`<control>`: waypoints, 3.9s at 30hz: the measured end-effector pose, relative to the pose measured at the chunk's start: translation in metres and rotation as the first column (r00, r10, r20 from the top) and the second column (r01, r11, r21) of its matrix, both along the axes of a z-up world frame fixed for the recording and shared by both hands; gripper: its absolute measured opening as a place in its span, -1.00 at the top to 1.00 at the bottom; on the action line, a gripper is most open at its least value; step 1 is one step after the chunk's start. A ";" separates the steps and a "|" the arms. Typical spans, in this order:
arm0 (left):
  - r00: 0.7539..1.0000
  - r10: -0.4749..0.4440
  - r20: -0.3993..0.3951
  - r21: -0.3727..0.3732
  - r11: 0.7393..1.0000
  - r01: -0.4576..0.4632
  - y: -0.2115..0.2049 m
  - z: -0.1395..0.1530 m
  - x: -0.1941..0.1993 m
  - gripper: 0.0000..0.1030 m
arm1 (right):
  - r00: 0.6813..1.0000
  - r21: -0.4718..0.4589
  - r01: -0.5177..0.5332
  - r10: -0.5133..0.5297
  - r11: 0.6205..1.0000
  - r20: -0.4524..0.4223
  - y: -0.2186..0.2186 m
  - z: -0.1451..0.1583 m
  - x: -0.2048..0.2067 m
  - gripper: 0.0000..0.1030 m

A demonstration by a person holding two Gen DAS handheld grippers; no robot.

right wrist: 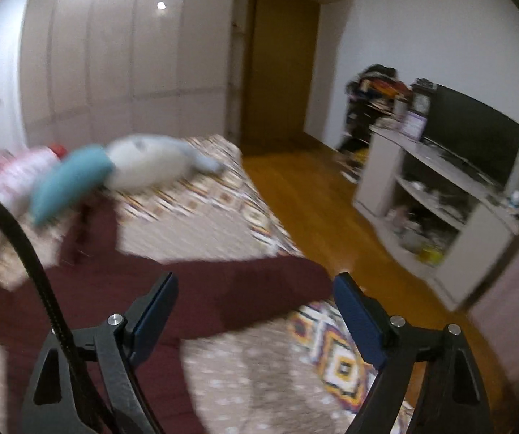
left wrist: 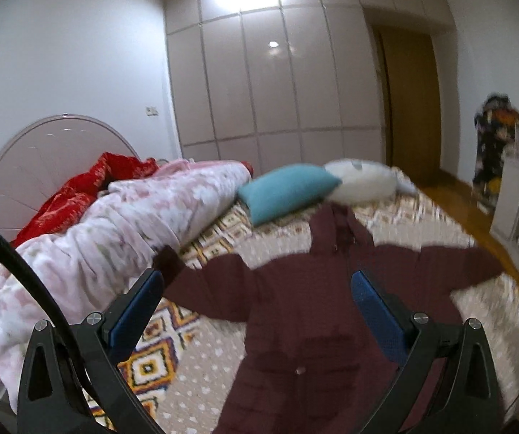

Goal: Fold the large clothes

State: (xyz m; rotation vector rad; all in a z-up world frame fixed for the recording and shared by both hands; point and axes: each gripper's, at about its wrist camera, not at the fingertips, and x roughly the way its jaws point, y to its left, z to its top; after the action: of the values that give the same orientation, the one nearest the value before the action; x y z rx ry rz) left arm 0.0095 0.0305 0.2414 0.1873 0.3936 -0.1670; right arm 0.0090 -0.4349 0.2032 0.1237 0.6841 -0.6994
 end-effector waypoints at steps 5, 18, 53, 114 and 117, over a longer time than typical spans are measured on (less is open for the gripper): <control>0.999 -0.015 -0.037 0.067 0.998 0.018 -0.027 -0.057 0.009 -1.00 | 0.994 0.040 0.056 -0.052 0.998 -0.092 -0.043 -0.069 0.026 -0.74; 0.981 -0.001 -0.196 0.116 0.993 0.025 -0.039 -0.160 0.038 -1.00 | 0.976 0.552 0.142 -0.209 0.822 0.061 -0.212 -0.183 -0.008 -0.44; 0.928 0.161 -0.336 0.143 0.983 -0.119 0.001 -0.217 0.072 -1.00 | 0.976 0.318 -0.047 -0.024 0.947 0.218 -0.176 -0.095 0.105 0.78; 0.879 -0.033 -0.476 0.019 0.999 0.048 -0.152 -0.210 0.294 0.64 | 0.937 0.752 -0.346 0.251 0.561 0.244 0.008 -0.236 0.174 0.77; 0.897 0.005 -0.443 0.023 1.000 0.005 -0.130 -0.195 0.306 0.64 | 0.916 0.732 -0.398 0.286 0.554 0.281 0.023 -0.222 0.180 0.77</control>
State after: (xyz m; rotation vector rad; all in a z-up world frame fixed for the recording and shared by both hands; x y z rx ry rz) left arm 0.3153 -0.0999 0.0463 0.1717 0.8522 -0.2055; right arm 0.1894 -0.4117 -0.0190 0.8245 0.8205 0.0451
